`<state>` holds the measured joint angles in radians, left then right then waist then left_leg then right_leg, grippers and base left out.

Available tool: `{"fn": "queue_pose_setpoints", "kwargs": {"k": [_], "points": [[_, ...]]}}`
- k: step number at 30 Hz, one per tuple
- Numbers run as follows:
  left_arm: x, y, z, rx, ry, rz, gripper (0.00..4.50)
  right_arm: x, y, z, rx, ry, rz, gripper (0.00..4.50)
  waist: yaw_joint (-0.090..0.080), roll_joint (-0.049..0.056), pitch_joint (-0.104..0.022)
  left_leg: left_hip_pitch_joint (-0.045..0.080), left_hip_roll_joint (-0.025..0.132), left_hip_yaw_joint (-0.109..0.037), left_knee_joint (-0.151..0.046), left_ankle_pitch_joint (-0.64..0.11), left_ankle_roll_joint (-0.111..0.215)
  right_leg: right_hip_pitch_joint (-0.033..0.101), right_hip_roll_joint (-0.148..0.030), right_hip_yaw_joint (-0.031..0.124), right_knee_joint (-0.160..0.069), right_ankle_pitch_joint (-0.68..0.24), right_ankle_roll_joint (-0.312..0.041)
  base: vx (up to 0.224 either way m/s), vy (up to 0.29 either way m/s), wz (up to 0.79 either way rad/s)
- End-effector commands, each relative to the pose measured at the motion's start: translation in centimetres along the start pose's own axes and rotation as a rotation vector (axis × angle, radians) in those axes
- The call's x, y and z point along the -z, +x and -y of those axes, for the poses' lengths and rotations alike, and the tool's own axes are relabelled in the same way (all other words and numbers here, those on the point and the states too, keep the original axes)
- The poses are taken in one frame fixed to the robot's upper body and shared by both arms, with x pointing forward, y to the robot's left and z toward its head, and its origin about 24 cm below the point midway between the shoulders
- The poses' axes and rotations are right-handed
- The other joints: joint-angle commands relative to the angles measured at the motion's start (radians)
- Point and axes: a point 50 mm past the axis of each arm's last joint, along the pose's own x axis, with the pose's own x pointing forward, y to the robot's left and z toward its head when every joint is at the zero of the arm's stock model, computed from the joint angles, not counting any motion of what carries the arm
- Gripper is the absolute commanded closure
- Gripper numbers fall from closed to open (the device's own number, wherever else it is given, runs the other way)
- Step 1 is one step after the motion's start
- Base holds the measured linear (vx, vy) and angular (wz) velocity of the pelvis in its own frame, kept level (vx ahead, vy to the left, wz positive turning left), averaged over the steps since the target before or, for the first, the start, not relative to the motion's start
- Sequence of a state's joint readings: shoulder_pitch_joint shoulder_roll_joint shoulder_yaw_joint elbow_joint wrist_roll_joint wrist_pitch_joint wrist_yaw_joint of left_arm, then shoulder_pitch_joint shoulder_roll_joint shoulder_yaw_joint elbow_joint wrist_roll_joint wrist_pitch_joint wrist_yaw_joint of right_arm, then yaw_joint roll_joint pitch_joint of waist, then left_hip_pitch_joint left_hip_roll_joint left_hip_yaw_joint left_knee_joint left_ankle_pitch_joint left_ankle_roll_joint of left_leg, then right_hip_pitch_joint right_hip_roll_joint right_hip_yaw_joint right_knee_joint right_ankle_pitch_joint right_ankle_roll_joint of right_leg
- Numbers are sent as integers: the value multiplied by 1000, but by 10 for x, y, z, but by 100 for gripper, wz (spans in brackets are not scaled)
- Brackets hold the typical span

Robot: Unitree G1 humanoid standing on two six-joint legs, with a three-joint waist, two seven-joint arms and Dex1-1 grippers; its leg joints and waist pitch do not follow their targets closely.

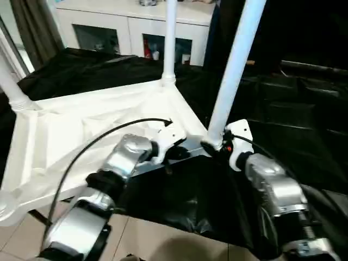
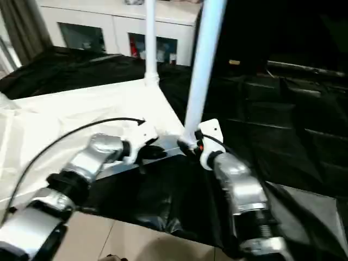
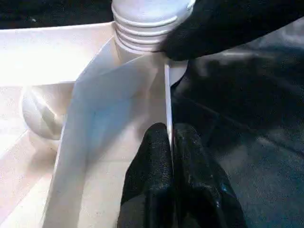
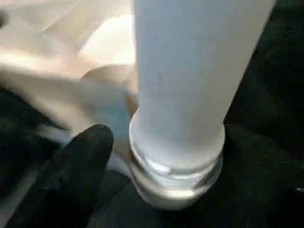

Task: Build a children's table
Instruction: Rotate leg to tighten

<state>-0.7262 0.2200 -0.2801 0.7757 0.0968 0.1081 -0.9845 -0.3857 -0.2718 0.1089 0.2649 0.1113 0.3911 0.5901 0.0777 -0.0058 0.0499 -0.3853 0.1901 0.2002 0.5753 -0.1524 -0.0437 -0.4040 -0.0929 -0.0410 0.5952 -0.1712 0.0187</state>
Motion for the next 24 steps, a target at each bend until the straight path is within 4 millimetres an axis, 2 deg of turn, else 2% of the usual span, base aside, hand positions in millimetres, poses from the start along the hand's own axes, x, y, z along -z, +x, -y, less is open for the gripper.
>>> {"fn": "queue_pose_setpoints", "kwargs": {"k": [1, 2, 4, 8, 10, 11, 13, 14, 15, 17, 20, 24], "points": [[-3, -10, 0, 47, 25, 62, 450, -9, -4, -15, -202, -57, 12, 62, 3, -16, -64, 18, 34, -20, -67, -291, 18, 38, -50, 31, -78, -288, -167, 0, 0, 0], [-3, -12, 1, 65, 31, 68, 450, -10, -7, -15, -228, -66, 5, 62, 4, -16, -65, 16, 34, -19, -65, -274, 24, 41, -50, 30, -73, -270, -177, 0, 0, 0], [-1, -20, 5, 137, 49, 83, 450, -11, -15, -12, -292, -99, -12, 62, 5, -17, -66, 17, 38, -18, -63, -257, 35, 41, -52, 30, -70, -247, -192, 0, 0, 0], [2, -29, 11, 225, 56, 75, 450, -12, -19, -8, -333, -112, -18, 62, 7, -6, -69, 22, 41, -15, -62, -223, 39, 38, -46, 28, -56, -160, -238, 0, 0, 0], [5, -35, 16, 280, 50, 74, 450, -12, -20, -9, -372, -108, -25, 62, 10, -10, -71, 24, 42, -13, -60, -213, 41, 39, -46, 29, -52, -124, -253, 0, 0, 0], [5, -35, 16, 280, 50, 74, 450, -12, -20, -9, -372, -108, -25, 62, 13, -8, -69, 26, 43, -11, -60, -213, 45, 36, -45, 29, -52, -121, -259, 0, 0, 0], [6, -38, 18, 293, 51, 73, 450, -11, -21, -13, -410, -112, -37, 62, 17, -11, -66, 26, 43, -10, -61, -236, 39, 36, -46, 29, -55, -159, -253, 0, 0, 0], [6, -39, 19, 293, 52, 73, 450, -11, -21, -14, -415, -113, -39, 89, 18, -9, -63, 26, 43, -11, -64, -261, 28, 34, -47, 30, -60, -207, -240, 0, 0, 0], [7, -40, 19, 294, 51, 70, 450, -9, -21, -16, -431, -117, -46, 89, 18, -13, -63, 27, 43, -12, -65, -271, 22, 34, -48, 30, -61, -227, -233, 0, 0, 0], [8, -41, 19, 290, 46, 65, 450, -5, -20, -20, -452, -128, -59, 100, 17, -11, -60, 28, 43, -15, -69, -306, 0, 31, -51, 31, -68, -297, -208, 0, 0, 0], [9, -42, 19, 282, 43, 62, 450, -4, -18, -22, -455, -132, -62, 139, 13, -14, -60, 27, 41, -17, -70, -314, -10, 30, -50, 32, -71, -322, -189, 0, 0, 0], [9, -42, 20, 278, 42, 60, 450, -4, -19, -23, -463, -136, -66, 159, 11, -16, -61, 26, 41, -17, -69, -301, -7, 30, -50, 32, -70, -313, -186, 0, 0, 0]]}}
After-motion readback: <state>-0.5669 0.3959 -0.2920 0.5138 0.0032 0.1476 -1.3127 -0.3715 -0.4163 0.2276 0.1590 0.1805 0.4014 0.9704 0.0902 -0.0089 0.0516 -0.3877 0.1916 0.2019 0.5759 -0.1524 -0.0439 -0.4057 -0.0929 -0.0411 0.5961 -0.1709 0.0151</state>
